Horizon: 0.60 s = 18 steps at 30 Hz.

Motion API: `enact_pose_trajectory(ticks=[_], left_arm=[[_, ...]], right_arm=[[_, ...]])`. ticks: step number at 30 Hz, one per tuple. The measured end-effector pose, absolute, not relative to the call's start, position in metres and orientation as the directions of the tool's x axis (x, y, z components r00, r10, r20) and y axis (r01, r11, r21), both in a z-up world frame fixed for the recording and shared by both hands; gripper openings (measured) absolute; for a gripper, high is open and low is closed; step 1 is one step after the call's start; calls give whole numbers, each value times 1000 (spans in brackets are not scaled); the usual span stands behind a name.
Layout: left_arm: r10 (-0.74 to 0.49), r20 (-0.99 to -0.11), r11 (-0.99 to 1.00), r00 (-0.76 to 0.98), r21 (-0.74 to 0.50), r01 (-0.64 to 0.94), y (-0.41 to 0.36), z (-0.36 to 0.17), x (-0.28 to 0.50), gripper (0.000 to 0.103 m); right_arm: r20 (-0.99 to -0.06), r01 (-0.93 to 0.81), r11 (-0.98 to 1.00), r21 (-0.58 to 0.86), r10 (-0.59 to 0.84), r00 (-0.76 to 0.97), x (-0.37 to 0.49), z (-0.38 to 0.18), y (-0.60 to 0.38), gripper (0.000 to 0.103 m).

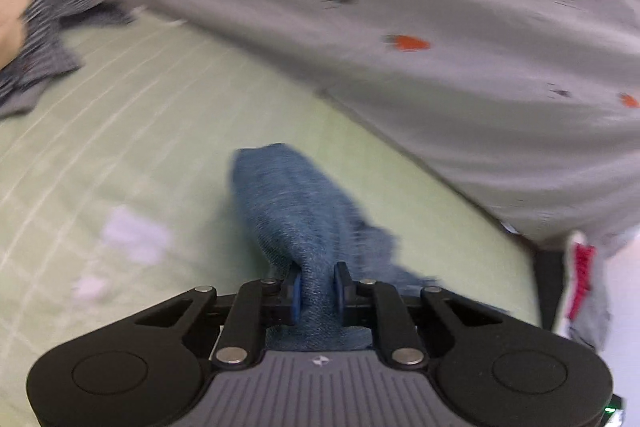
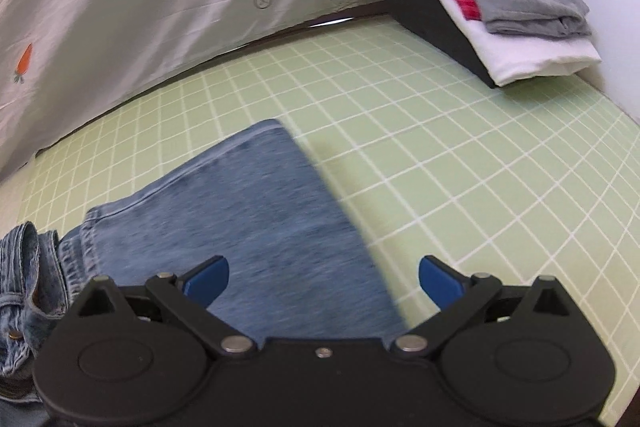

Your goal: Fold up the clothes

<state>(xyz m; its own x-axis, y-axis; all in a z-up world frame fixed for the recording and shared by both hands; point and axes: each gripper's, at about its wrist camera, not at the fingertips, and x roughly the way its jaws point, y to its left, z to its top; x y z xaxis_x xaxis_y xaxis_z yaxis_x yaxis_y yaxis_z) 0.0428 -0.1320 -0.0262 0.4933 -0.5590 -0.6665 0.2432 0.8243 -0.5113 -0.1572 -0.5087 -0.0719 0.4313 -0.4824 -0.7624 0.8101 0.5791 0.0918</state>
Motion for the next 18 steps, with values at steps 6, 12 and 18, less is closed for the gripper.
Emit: enact_pose_trajectory(ticks=[6, 12, 18], left_arm=[[-651, -629, 758, 425, -510, 407, -218, 0, 14, 15], [-682, -666, 703, 304, -481, 525, -314, -23, -17, 15], [-639, -752, 743, 164, -546, 387, -378, -97, -16, 19]], right_arm=[[-768, 799, 595, 90, -469, 436, -188, -74, -540, 102], [-773, 806, 585, 88, -470, 425, -219, -80, -582, 102], [-787, 794, 601, 92, -444, 427, -242, -91, -623, 102]])
